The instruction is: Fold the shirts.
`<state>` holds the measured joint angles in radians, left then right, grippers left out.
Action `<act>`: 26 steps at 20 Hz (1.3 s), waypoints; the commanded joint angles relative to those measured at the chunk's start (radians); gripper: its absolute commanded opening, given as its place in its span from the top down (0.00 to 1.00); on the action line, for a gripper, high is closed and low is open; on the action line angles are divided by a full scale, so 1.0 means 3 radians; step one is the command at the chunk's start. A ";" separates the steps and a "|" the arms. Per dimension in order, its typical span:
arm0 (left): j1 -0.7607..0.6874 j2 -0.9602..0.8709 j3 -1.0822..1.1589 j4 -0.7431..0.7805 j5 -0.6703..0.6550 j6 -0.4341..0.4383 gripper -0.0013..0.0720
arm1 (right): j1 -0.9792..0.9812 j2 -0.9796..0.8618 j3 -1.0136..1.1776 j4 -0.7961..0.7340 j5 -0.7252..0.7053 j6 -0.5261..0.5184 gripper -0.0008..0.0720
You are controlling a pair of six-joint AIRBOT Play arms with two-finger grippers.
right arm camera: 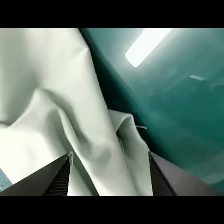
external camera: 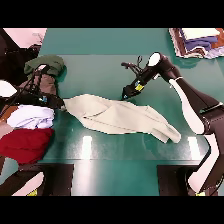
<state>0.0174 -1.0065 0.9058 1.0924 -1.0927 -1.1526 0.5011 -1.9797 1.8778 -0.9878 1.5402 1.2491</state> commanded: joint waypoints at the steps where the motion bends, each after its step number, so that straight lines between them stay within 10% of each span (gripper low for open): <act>1: 0.0000 0.0000 -0.0001 -0.0003 -0.0025 0.0001 0.95 | 0.0009 0.0031 -0.0080 -0.0003 0.0055 0.0024 0.26; 4: 0.0000 0.0000 -0.0001 -0.0003 -0.0025 0.0003 0.95 | 0.0075 0.0010 -0.0317 -0.0014 -0.0065 0.0015 0.39; 8: 0.0000 0.0000 0.0003 -0.0001 -0.0023 0.0001 0.95 | 0.0067 0.0024 -0.0280 -0.0022 -0.0132 -0.0148 0.97; 16: 0.0000 0.0153 0.1943 0.0066 -0.0539 -0.0009 0.95 | -0.0323 0.1016 0.0735 -0.0487 -0.0111 0.0266 0.97; 26: -0.0001 0.0153 0.4079 -0.0889 -0.0675 -0.0094 0.95 | -0.0724 0.3141 0.0181 -0.0734 -0.0637 0.0432 0.97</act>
<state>0.0166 -0.9607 2.0140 0.9482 -1.2957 -1.1721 0.3096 -1.1687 1.9480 -1.1877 1.3743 1.3510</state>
